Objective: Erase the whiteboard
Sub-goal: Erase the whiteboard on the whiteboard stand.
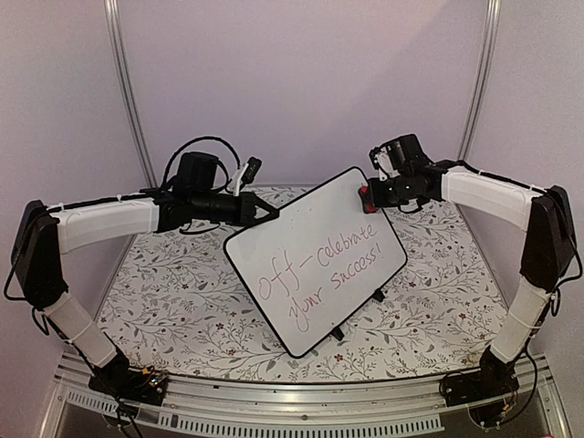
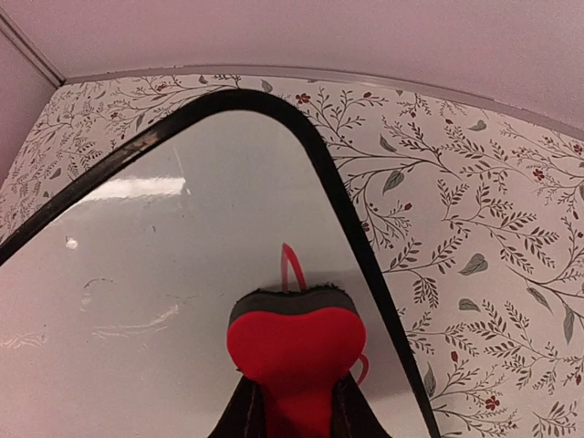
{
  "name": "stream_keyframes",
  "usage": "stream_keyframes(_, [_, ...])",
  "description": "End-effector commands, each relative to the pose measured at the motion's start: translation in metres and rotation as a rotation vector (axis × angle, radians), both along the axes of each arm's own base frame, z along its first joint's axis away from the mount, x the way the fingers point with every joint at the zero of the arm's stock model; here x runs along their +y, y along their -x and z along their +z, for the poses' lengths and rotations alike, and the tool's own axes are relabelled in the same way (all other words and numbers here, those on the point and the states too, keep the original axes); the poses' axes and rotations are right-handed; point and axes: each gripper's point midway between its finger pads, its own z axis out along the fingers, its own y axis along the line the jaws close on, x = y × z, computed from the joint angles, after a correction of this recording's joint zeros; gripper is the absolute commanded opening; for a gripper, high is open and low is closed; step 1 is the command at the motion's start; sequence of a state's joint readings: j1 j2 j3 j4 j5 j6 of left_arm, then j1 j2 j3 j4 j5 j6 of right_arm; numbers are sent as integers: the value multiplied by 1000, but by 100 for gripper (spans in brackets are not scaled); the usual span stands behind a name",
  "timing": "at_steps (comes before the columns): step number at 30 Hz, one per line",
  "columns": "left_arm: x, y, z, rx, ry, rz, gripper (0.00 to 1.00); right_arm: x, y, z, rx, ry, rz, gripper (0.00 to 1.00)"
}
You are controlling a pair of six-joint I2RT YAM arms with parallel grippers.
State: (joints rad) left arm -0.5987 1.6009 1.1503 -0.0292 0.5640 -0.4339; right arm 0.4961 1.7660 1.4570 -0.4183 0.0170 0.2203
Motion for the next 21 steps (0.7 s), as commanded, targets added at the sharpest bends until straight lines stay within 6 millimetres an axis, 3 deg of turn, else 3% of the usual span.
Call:
stream_keyframes(1, [-32, 48, 18, -129, 48, -252, 0, 6, -15, 3, -17, -3, 2, 16])
stream_keyframes(14, [-31, 48, 21, -138, 50, -248, 0, -2, -36, 24, -55, -17, -65, 17])
stream_keyframes(21, [-29, 47, 24, -148, 50, -241, 0, -7, -27, 4, -4, 1, -78, 17])
